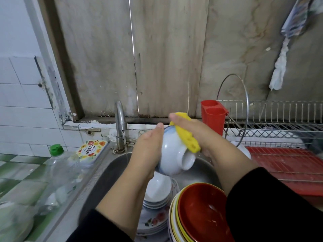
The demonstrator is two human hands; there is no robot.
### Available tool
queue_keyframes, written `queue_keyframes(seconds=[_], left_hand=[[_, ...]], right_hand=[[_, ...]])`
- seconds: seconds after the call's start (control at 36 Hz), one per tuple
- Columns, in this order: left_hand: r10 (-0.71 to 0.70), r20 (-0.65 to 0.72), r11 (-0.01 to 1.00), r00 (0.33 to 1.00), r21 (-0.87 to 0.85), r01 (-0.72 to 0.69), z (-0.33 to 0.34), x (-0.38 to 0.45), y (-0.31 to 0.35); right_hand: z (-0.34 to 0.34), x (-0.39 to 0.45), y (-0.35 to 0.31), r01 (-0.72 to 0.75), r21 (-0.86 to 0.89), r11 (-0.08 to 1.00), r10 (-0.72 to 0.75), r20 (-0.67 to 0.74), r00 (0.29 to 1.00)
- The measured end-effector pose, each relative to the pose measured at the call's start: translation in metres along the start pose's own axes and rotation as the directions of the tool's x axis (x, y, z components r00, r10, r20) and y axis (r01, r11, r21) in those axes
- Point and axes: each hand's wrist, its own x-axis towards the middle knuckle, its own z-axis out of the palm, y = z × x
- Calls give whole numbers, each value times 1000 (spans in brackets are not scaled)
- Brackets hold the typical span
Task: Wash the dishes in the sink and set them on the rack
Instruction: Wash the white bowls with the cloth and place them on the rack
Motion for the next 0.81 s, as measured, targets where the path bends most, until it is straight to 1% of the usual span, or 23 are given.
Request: queue_keyframes(seconds=[0.03,0.06,0.08,0.11,0.14,0.19,0.22,0.25,0.28,0.31,0.36,0.39,0.42,0.47,0.53,0.58,0.61,0.64,0.67,0.72,0.75,0.78,0.81], left_hand=[[-40,-41,993,998,-113,35,2,2,1],[-71,-82,977,994,-208,53,3,4,3],[-95,-119,952,988,-300,55,4,7,6],[-109,-156,931,982,-361,46,6,8,7],[-94,-188,925,978,-379,16,10,7,9],[1,-245,953,970,-294,-75,18,1,10],[38,-259,964,965,-245,-104,21,-2,7],[44,-241,966,970,-236,-102,22,-1,4],[20,-180,963,984,-262,-67,21,0,4],[-25,-80,952,997,-306,0,18,6,4],[-143,143,927,979,-328,183,11,17,9],[-175,217,921,960,-308,237,9,21,13],[-193,223,924,956,-286,253,9,24,17],[-187,126,929,974,-300,218,11,25,26],[-123,-22,944,992,-310,110,20,21,26],[2,-169,973,986,-229,-41,28,9,20],[56,-202,977,978,-190,-95,30,4,16],[62,-200,978,978,-185,-100,30,1,12],[35,-156,975,987,-212,-68,28,1,10],[-88,31,964,996,-249,93,22,10,8],[-164,134,951,977,-242,193,20,13,12],[-218,205,934,954,-241,265,18,14,17],[-237,221,924,946,-249,290,18,17,21]], right_hand=[[-4,2,6,-111,251,962,97,66,993],[-5,4,14,-206,451,868,147,164,975],[-2,6,23,-260,577,775,151,231,961],[4,4,33,-287,669,686,148,257,955],[11,2,39,-289,738,610,143,256,956],[17,2,45,-266,819,508,151,219,964],[16,0,45,-255,834,488,152,207,966],[12,0,43,-256,838,482,151,208,966],[5,2,40,-262,831,490,153,213,965],[-2,3,36,-265,812,520,152,218,964],[-16,8,29,-265,725,636,168,206,964],[-20,10,26,-257,681,685,170,193,966],[-21,12,25,-248,664,705,168,183,969],[-17,9,26,-243,707,664,155,188,970],[-7,3,31,-235,782,577,158,175,972],[2,1,41,-215,841,496,141,167,976],[2,0,44,-218,854,472,153,164,975],[0,0,46,-226,854,469,162,169,972],[-5,-1,45,-236,837,494,157,181,971],[-20,0,40,-246,771,587,147,197,969],[-26,2,37,-249,732,634,147,202,968],[-29,3,33,-249,698,671,155,197,968],[-29,3,31,-243,691,681,160,184,970]])
